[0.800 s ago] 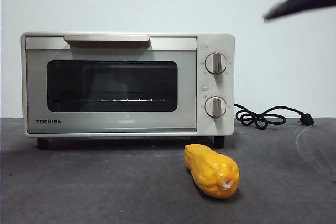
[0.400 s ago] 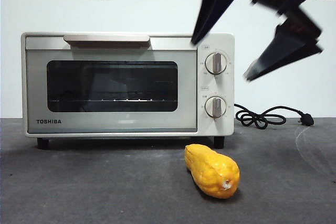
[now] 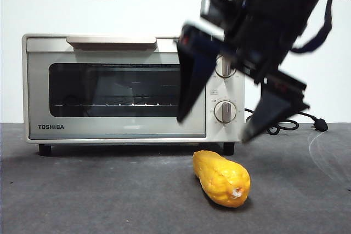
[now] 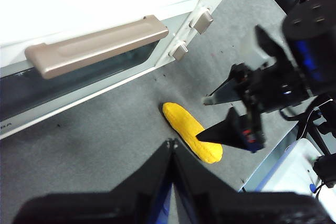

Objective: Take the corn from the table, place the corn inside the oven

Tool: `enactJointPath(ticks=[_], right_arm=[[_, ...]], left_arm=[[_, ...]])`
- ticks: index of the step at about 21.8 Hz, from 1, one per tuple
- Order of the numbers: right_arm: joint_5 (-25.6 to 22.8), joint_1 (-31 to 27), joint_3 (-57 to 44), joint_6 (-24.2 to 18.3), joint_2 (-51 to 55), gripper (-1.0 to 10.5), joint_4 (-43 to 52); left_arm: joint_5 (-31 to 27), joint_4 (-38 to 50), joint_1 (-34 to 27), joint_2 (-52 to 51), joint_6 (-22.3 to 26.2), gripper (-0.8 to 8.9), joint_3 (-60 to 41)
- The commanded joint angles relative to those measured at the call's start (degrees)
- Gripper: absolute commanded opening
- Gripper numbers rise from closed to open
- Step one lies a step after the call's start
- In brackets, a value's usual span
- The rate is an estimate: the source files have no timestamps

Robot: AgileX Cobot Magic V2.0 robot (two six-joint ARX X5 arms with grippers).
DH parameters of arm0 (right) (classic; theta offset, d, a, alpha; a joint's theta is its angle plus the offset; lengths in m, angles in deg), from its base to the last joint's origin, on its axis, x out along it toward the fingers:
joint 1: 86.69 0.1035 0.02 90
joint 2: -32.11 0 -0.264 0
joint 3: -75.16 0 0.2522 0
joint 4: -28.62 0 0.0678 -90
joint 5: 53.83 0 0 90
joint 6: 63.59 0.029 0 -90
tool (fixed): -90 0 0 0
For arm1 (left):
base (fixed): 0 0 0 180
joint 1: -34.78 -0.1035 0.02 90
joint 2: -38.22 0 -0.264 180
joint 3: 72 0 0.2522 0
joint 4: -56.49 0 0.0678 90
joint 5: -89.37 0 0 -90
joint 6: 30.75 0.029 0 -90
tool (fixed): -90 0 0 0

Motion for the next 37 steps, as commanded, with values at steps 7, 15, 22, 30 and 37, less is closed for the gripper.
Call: enactJointPath(ticks=[7, 15, 22, 30, 37], right_arm=[[-0.24, 0.61, 0.17, 0.61, -7.26, 5.7, 1.03], [-2.78, 3.45, 0.15, 2.12, -8.41, 1.7, 2.19], [-4.04, 5.60, 1.44, 2.01, -8.26, -0.1, 1.68], [-1.70, 12.39, 20.26, -4.76, -8.24, -0.1, -15.52], [-3.50, 15.19, 31.41, -8.35, -3.67, -0.1, -22.51]], left_arm=[[-1.86, 0.07, 0.20, 0.04, 0.68, -0.05, 0.07], [-2.73, 0.07, 0.20, 0.63, 0.70, -0.05, 0.07], [-2.82, 0.46, 0.20, 0.76, 0.70, -0.05, 0.07], [-2.80, 12.83, 0.20, 2.67, 0.39, -0.05, 0.07], [-2.84, 25.20, 0.20, 7.04, -1.97, -0.05, 0.07]])
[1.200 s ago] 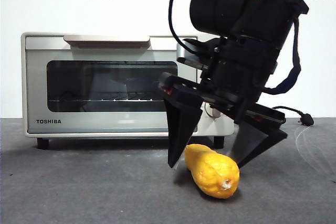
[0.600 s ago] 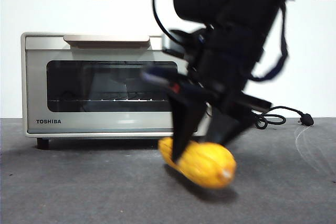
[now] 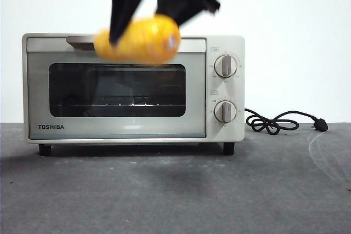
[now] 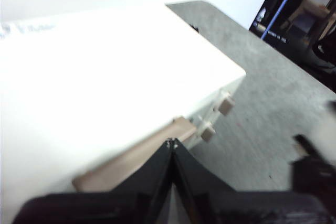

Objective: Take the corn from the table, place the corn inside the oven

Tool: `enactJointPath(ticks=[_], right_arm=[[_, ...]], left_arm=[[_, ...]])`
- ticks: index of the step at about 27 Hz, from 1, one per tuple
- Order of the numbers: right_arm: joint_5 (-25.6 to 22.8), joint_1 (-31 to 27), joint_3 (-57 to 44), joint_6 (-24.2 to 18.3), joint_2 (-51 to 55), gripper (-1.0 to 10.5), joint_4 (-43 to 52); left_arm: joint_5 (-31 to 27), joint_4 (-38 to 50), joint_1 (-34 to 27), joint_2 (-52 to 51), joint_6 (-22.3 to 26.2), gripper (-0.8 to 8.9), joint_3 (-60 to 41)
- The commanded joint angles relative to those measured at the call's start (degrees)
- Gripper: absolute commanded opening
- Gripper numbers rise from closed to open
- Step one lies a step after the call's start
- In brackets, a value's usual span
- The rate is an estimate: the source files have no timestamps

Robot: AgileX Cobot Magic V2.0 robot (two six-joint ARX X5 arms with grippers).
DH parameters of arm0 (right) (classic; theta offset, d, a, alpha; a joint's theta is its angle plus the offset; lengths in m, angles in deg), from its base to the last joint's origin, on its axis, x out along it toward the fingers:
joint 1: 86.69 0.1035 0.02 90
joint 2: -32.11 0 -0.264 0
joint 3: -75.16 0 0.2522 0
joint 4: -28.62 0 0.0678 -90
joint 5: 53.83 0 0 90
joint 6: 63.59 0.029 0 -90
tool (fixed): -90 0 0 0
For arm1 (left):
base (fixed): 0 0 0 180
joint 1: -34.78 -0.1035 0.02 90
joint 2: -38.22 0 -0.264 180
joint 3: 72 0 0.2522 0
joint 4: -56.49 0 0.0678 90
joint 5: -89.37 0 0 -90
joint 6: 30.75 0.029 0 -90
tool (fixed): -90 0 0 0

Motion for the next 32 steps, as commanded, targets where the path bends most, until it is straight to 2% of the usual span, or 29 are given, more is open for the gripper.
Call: enactJointPath(ticks=[1, 14, 22, 28, 32], right_arm=[[-0.98, 0.20, 2.01, -1.66, 2.80, -0.1, -0.76], [-12.61, 0.13, 2.84, -1.57, 21.20, -0.1, -1.68], [-19.96, 0.13, 2.84, -0.15, 28.15, -0.1, -6.14], [-21.84, 0.13, 2.84, 0.85, 31.10, -0.1, -9.14], [-21.81, 0.13, 2.84, 1.27, 32.04, -0.1, -10.05]], left_arm=[[0.11, 2.51, 0.20, 1.64, -1.14, -0.05, 0.07], [0.31, 4.07, 0.44, 8.44, -1.60, -0.06, 0.11], [0.15, 4.22, 3.87, 8.70, -1.36, -0.06, 0.11], [-5.64, 6.80, 7.34, 10.21, -1.14, -0.06, 0.11], [-6.38, 7.08, 7.87, 12.46, -0.24, -0.06, 0.11]])
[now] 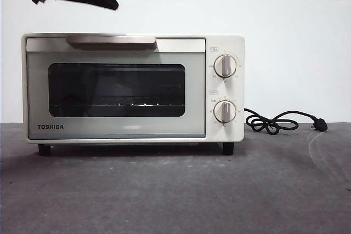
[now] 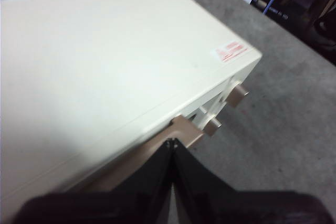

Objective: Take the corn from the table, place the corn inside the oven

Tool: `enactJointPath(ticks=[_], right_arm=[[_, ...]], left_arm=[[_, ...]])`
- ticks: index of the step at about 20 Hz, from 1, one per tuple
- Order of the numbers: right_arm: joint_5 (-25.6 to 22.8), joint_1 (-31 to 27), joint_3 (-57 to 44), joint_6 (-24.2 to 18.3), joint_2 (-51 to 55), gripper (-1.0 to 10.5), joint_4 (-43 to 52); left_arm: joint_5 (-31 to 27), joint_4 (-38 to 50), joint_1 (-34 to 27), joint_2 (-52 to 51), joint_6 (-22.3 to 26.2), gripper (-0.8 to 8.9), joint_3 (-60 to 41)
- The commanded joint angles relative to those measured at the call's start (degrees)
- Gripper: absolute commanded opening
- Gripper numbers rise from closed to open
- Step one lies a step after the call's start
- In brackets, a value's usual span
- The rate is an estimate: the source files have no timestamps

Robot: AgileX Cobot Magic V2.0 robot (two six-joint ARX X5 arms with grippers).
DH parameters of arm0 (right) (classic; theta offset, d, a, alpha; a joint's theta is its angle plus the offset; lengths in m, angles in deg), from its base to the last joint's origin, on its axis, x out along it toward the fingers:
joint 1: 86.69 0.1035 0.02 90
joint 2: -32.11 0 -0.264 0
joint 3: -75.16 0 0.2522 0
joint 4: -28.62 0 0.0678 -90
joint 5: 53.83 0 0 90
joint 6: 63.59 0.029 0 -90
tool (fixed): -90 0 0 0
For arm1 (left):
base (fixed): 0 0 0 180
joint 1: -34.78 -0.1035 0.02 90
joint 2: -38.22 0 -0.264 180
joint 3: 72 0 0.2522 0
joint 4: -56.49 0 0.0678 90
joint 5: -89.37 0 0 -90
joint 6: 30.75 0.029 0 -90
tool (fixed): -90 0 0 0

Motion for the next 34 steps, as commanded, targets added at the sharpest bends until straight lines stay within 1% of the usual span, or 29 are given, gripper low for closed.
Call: enactJointPath(ticks=[1, 6, 11, 19, 24, 30, 34], right_arm=[[-0.26, 0.07, 0.17, 0.90, 0.42, -0.1, -0.28], [-0.26, 0.07, 0.17, 1.05, 0.42, -0.1, -1.55], [-0.26, 0.07, 0.17, 1.05, 0.42, -0.1, -1.64], [-0.26, 0.07, 0.17, 1.03, 0.37, -0.1, -1.62], [-0.26, 0.07, 0.17, 1.03, 0.37, -0.1, -1.36], [-0.22, 0.07, 0.17, 1.03, 0.33, -0.1, -0.79], [-0.20, 0.07, 0.17, 1.03, 0.33, -0.1, -0.76]], left_arm=[[-0.87, 0.52, 0.20, 2.08, 0.81, -0.06, 0.11], [-2.51, 0.33, 0.26, 4.63, 1.14, -0.06, 0.11], [-2.51, -1.77, 0.28, 5.68, 1.22, -0.06, 0.11], [-2.49, -11.13, 0.28, 5.75, 3.98, -0.06, 0.11], [-2.25, -17.68, 0.59, 5.73, 4.20, -0.06, 0.11], [-2.25, -25.18, 2.75, 5.62, 5.73, -0.06, 0.11], [-2.25, -28.28, 5.31, 5.09, 6.34, -0.06, 0.11]])
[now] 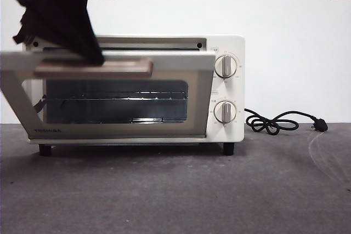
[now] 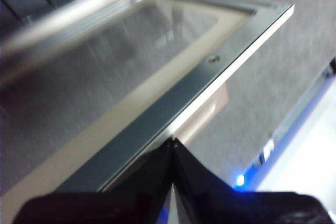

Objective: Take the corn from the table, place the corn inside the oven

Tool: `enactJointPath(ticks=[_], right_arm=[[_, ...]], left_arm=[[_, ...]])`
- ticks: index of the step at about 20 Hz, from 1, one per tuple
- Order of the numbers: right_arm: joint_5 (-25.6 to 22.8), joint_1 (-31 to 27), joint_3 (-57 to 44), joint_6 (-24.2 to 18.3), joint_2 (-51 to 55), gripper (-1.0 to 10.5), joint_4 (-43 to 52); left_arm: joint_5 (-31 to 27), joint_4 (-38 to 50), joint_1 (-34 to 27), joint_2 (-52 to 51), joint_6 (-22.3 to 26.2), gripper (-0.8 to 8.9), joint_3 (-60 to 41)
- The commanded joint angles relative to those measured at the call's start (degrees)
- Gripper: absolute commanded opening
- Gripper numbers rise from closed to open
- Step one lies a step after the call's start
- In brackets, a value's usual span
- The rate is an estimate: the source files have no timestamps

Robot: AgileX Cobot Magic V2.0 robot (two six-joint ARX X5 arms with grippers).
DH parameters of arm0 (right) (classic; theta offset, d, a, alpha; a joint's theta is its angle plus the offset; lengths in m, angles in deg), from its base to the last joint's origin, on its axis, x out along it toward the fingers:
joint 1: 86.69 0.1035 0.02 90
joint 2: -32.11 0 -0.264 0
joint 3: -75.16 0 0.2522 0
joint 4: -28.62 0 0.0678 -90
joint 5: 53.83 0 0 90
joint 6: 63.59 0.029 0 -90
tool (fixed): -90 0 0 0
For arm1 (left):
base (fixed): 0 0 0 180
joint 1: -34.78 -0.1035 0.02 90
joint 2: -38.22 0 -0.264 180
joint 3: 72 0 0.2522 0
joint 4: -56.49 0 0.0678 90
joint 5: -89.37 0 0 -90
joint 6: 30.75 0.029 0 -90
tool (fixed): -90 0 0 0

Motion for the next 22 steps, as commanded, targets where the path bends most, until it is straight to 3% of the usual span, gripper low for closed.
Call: enactJointPath(ticks=[1, 7, 15, 22], right_arm=[[-0.17, 0.07, 0.17, 0.59, -0.11, -0.1, 0.44], [2.25, 0.09, 0.17, 0.59, -0.57, -0.1, 0.96], [11.76, 0.13, 0.17, -2.29, -7.76, -0.1, 6.99], [21.27, 1.22, 0.17, -8.74, -17.79, -0.1, 19.71]], left_arm=[[-2.54, 0.00, 1.42, 0.37, 1.38, -0.06, -0.83], [-2.51, -0.90, 5.73, -4.00, 0.22, -0.06, -0.83], [-3.26, -1.22, 7.04, -21.16, -2.56, -0.06, -0.83], [-11.91, -1.27, 7.04, -38.18, -5.86, -0.06, -0.83]])
